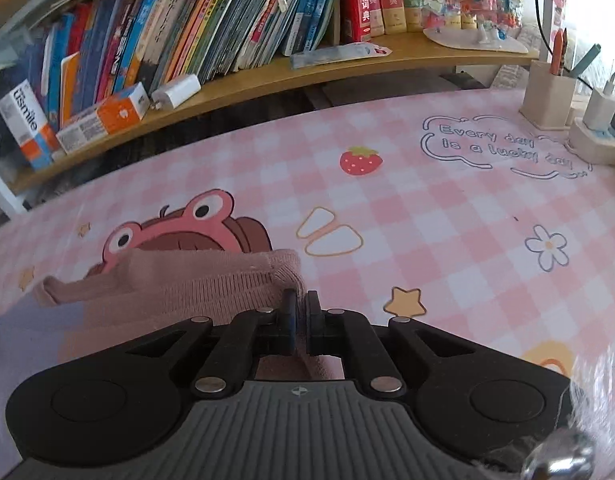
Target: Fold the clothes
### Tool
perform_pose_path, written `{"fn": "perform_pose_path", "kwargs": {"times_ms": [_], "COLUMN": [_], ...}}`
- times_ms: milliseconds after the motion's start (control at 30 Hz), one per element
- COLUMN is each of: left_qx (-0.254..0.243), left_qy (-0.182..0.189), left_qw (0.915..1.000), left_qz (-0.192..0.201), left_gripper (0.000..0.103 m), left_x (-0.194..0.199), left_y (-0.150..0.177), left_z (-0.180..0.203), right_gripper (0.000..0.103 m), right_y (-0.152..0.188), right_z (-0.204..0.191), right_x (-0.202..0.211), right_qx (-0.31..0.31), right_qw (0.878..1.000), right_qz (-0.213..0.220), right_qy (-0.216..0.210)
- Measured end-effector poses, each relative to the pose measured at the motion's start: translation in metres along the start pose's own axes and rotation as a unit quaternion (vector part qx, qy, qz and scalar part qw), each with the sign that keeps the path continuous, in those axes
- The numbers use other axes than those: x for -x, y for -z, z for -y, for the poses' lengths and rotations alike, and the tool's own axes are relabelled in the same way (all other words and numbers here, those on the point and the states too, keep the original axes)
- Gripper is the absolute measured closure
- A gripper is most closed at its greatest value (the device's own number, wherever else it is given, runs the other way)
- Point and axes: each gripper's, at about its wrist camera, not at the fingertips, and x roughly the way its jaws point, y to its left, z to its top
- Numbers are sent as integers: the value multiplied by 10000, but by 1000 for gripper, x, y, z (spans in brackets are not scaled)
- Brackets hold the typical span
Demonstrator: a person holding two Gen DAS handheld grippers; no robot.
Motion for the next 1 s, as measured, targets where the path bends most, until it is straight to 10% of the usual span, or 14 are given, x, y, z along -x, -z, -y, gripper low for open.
{"fn": "perform_pose_path", "kwargs": {"times_ms": [200,367,467,1000], "left_qx": [-133,-117,34,936], "left_qy": [6,52,-273,-495], "left_qw": [9999,9998,9996,9937], "left_qz": [-15,-159,29,366], "left_gripper": [92,85,43,42], "left_x": [-3,1,16,95], "left_y": [-1,-11,-13,43], "left_z": [1,-5,-16,-37], "right_gripper": [96,69,68,66], "right_y": [-2,-5,-6,33], "right_z": [4,4,14,36], "right_x": [-2,3,15,76], "right_qx": [27,121,-83,-81], "right_qw": [9999,9994,9994,9997], "right_qz": [-64,-63,89,204], "right_qy": [-75,304,317,107]}}
